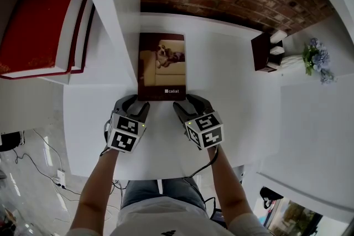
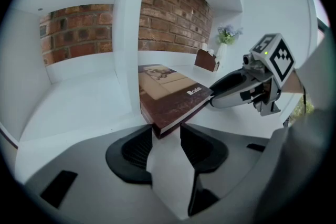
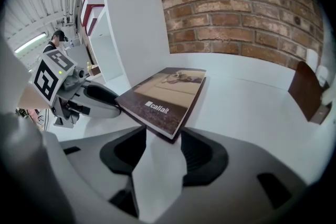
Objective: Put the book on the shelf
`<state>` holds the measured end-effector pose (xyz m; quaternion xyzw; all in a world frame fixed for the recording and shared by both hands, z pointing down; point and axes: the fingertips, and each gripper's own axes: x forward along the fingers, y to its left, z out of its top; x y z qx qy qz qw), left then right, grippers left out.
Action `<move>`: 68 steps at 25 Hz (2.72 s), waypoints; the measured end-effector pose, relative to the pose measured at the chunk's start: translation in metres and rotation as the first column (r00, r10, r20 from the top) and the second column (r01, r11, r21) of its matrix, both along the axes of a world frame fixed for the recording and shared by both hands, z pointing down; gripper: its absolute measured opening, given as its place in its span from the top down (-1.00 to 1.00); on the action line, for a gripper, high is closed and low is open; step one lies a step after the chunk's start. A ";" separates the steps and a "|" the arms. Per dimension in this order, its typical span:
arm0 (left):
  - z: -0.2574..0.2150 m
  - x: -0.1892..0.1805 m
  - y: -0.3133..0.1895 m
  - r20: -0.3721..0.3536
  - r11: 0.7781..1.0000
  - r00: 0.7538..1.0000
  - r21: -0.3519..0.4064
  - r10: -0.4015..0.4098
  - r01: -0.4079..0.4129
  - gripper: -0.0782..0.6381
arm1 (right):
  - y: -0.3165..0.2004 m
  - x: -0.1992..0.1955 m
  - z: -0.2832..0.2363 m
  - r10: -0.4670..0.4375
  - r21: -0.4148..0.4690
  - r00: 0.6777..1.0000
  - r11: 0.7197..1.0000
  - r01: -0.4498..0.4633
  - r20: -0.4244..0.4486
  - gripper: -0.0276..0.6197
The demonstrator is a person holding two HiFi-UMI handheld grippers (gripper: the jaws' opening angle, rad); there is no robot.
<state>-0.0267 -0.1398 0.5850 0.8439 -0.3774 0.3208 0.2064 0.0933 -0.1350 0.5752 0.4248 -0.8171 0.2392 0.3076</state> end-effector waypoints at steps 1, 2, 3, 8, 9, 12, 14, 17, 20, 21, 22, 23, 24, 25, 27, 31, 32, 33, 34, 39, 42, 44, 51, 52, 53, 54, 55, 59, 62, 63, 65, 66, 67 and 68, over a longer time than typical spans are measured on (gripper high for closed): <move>0.001 0.000 0.000 0.002 1.000 1.000 -0.002 -0.001 0.001 0.32 | -0.001 0.000 0.001 -0.004 -0.002 1.000 1.000 0.004 -0.003 0.29; 0.001 0.000 0.000 0.005 1.000 1.000 -0.005 -0.002 0.002 0.32 | -0.001 -0.001 0.002 -0.007 -0.004 1.000 1.000 0.007 -0.005 0.29; 0.000 0.000 -0.001 0.007 1.000 1.000 -0.007 -0.001 0.002 0.32 | -0.002 -0.002 0.003 -0.009 -0.004 1.000 1.000 0.009 -0.006 0.29; -0.001 0.000 -0.002 -0.001 1.000 1.000 -0.017 -0.005 0.005 0.32 | -0.006 -0.005 0.005 -0.017 -0.003 1.000 1.000 0.017 -0.010 0.29; -0.002 0.000 -0.002 -0.005 1.000 1.000 -0.020 -0.005 0.005 0.32 | -0.007 -0.005 0.006 -0.019 -0.003 1.000 1.000 0.019 -0.011 0.29; -0.003 0.000 -0.002 -0.012 1.000 1.000 -0.023 -0.004 0.004 0.32 | -0.010 -0.006 0.006 -0.026 -0.003 1.000 1.000 0.026 -0.009 0.29; -0.003 0.000 -0.002 -0.014 1.000 1.000 -0.022 -0.003 0.003 0.32 | -0.010 -0.007 0.007 -0.030 -0.005 1.000 1.000 0.030 -0.005 0.29; -0.004 0.001 -0.003 -0.021 1.000 1.000 -0.016 -0.001 0.001 0.32 | -0.011 -0.008 0.008 -0.033 -0.006 0.999 0.999 0.033 0.004 0.28; -0.005 0.001 -0.003 -0.035 1.000 0.999 -0.015 0.011 -0.011 0.31 | -0.012 -0.009 0.008 -0.034 -0.004 0.999 0.999 0.034 0.011 0.28; -0.005 0.002 -0.003 -0.038 1.000 0.999 -0.015 0.015 -0.016 0.29 | -0.012 -0.009 0.008 -0.034 -0.003 0.999 0.999 0.034 0.012 0.28; -0.005 0.002 -0.003 -0.039 1.000 0.999 -0.014 0.018 -0.018 0.28 | -0.013 -0.009 0.008 -0.033 -0.001 0.999 0.999 0.033 0.012 0.28; -0.005 0.002 -0.004 -0.037 1.000 0.999 -0.012 0.017 -0.017 0.28 | -0.013 -0.009 0.008 -0.031 0.001 0.999 1.000 0.031 0.012 0.28; -0.005 0.001 -0.005 -0.034 1.000 0.999 -0.009 0.012 -0.012 0.28 | -0.014 -0.009 0.008 -0.029 0.003 1.000 1.000 0.029 0.010 0.28; -0.005 0.000 -0.005 -0.027 1.000 1.000 -0.003 0.003 -0.003 0.28 | -0.014 -0.008 0.008 -0.028 0.005 1.000 1.000 0.028 0.006 0.27; -0.004 -0.003 -0.007 -0.011 1.000 1.000 0.010 -0.021 0.021 0.35 | -0.013 -0.008 0.008 -0.028 0.009 1.000 1.000 0.028 0.000 0.28; -0.005 -0.006 -0.008 -0.010 0.999 0.999 0.029 -0.040 0.040 0.44 | -0.010 -0.007 0.006 -0.025 0.034 1.000 0.999 0.026 -0.015 0.34; -0.006 -0.006 -0.009 -0.012 0.998 0.999 0.037 -0.042 0.043 0.44 | -0.009 -0.008 0.005 -0.022 0.042 1.000 0.999 0.023 -0.015 0.35; -0.008 -0.007 -0.009 -0.013 0.998 0.999 0.050 -0.044 0.044 0.45 | -0.009 -0.008 0.003 -0.019 0.050 1.000 0.999 0.019 -0.012 0.36; -0.011 -0.007 -0.009 -0.012 0.997 0.999 0.069 -0.044 0.044 0.45 | -0.008 -0.008 0.001 -0.014 0.057 1.000 0.998 0.015 -0.006 0.37; -0.024 -0.007 -0.008 -0.023 0.992 0.999 0.124 -0.036 0.038 0.47 | -0.005 -0.007 -0.012 0.008 0.093 1.000 0.996 -0.010 0.019 0.40; -0.032 -0.006 -0.006 -0.031 0.987 0.999 0.157 -0.031 0.036 0.48 | -0.003 -0.006 -0.020 0.022 0.114 0.999 0.993 -0.026 0.039 0.42; -0.041 -0.006 -0.005 -0.042 0.985 0.999 0.169 -0.033 0.040 0.48 | -0.001 -0.005 -0.027 0.029 0.128 0.998 0.991 -0.036 0.053 0.42; -0.064 0.000 0.002 -0.060 0.975 0.998 0.215 -0.034 0.046 0.48 | 0.007 0.002 -0.050 0.044 0.177 0.997 0.983 -0.055 0.067 0.43; -0.068 0.002 0.003 -0.064 0.974 0.997 0.221 -0.034 0.047 0.48 | 0.008 0.003 -0.053 0.046 0.184 0.996 0.981 -0.058 0.071 0.43; -0.071 0.003 0.004 -0.069 0.973 0.997 0.226 -0.034 0.048 0.48 | 0.009 0.004 -0.057 0.047 0.190 0.996 0.980 -0.060 0.073 0.43; -0.075 0.004 0.005 -0.074 0.971 0.997 0.232 -0.033 0.050 0.48 | 0.010 0.005 -0.061 0.047 0.198 0.996 0.978 -0.061 0.076 0.43; -0.079 0.005 0.007 -0.079 0.970 0.996 0.239 -0.033 0.051 0.48 | 0.012 0.006 -0.065 0.047 0.205 0.996 0.977 -0.062 0.078 0.43; -0.098 0.009 0.016 -0.098 0.960 0.994 0.273 -0.036 0.062 0.48 | 0.021 0.011 -0.084 0.052 0.236 0.995 0.969 -0.072 0.089 0.44; -0.112 0.012 0.022 -0.114 0.953 0.993 0.295 -0.040 0.072 0.48 | 0.027 0.015 -0.097 0.051 0.263 0.994 0.962 -0.073 0.092 0.44; -0.116 0.014 0.025 -0.117 0.951 0.992 0.302 -0.041 0.075 0.48 | 0.030 0.016 -0.101 0.050 0.271 0.994 0.960 -0.073 0.093 0.44; -0.126 0.017 0.031 -0.124 0.945 0.991 0.316 -0.044 0.081 0.48 | 0.036 0.020 -0.111 0.048 0.287 0.994 0.955 -0.074 0.096 0.44; -0.131 0.019 0.034 -0.126 0.942 0.991 0.325 -0.045 0.084 0.49 | 0.039 0.021 -0.116 0.047 0.295 0.994 0.952 -0.075 0.100 0.44; -0.136 0.021 0.037 -0.128 0.938 0.991 0.335 -0.046 0.087 0.49 | 0.042 0.023 -0.120 0.046 0.304 0.993 0.950 -0.076 0.105 0.44; -0.141 0.022 0.040 -0.129 0.934 0.991 0.346 -0.047 0.089 0.49 | 0.044 0.025 -0.125 0.044 0.313 0.993 0.947 -0.077 0.110 0.44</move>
